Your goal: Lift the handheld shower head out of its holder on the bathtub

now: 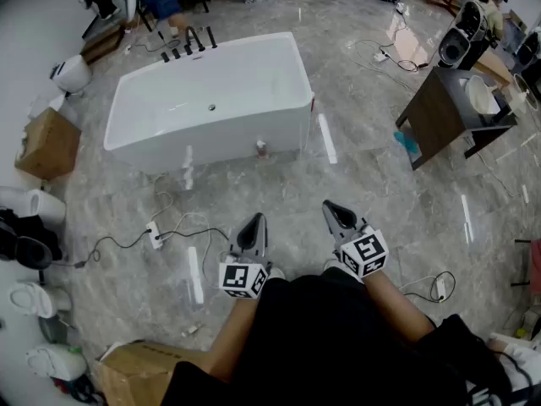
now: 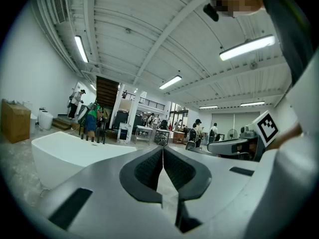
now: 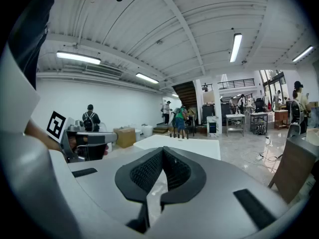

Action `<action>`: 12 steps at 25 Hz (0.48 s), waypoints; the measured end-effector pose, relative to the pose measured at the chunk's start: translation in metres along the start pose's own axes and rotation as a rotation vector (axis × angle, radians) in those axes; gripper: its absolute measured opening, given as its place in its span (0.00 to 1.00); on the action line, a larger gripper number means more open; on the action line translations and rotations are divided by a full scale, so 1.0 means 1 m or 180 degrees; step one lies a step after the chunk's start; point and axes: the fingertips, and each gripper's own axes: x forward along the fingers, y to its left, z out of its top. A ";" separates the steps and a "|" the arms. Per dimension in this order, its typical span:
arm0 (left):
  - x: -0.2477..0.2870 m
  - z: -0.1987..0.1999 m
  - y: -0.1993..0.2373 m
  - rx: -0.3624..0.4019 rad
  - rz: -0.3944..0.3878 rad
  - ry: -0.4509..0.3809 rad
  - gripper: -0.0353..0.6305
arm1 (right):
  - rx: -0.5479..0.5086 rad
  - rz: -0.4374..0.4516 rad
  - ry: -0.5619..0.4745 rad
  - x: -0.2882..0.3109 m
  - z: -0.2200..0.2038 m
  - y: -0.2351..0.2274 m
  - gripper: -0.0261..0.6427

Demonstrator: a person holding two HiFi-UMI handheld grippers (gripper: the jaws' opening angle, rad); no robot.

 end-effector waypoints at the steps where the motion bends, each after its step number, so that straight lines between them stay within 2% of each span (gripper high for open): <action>1: -0.003 0.001 0.003 0.0016 0.0009 0.0000 0.06 | -0.0007 -0.0003 -0.0011 0.002 0.000 0.005 0.03; 12: -0.029 0.007 0.028 0.0019 0.0058 -0.0013 0.06 | 0.0001 0.0005 -0.0090 0.014 0.010 0.036 0.04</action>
